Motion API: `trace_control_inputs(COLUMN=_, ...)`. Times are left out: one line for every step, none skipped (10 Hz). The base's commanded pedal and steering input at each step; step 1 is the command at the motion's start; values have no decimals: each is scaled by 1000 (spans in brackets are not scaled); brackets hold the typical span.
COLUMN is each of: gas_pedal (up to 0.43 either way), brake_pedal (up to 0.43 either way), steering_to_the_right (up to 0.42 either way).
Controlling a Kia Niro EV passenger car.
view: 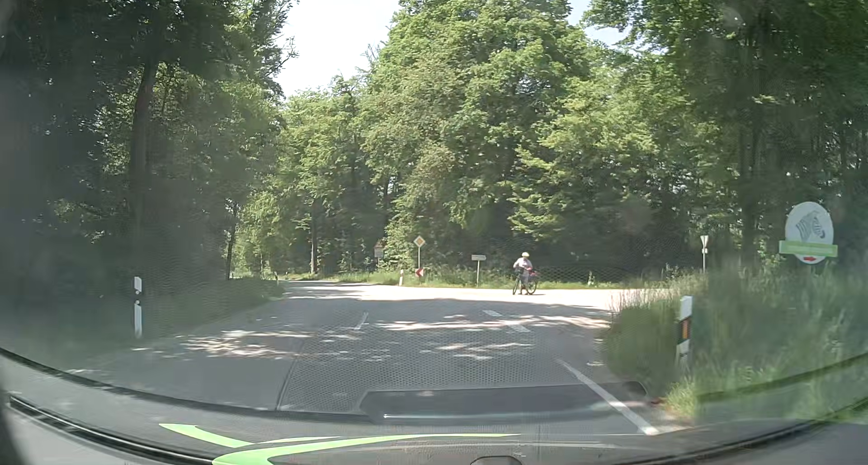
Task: Follow the waypoints while adhering to traffic rules and regulations
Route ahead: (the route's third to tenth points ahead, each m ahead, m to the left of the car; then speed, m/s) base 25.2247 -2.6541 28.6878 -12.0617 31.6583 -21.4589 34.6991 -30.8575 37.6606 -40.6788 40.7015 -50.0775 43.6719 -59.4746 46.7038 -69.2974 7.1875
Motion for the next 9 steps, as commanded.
trace_control_inputs(gas_pedal=0, brake_pedal=262, steering_to_the_right=-4)
trace_control_inputs(gas_pedal=0, brake_pedal=250, steering_to_the_right=5)
trace_control_inputs(gas_pedal=0, brake_pedal=232, steering_to_the_right=14)
trace_control_inputs(gas_pedal=0, brake_pedal=213, steering_to_the_right=18)
trace_control_inputs(gas_pedal=0, brake_pedal=183, steering_to_the_right=23)
trace_control_inputs(gas_pedal=0, brake_pedal=171, steering_to_the_right=32)
trace_control_inputs(gas_pedal=0, brake_pedal=171, steering_to_the_right=41)
trace_control_inputs(gas_pedal=0, brake_pedal=171, steering_to_the_right=55)
trace_control_inputs(gas_pedal=0, brake_pedal=171, steering_to_the_right=70)
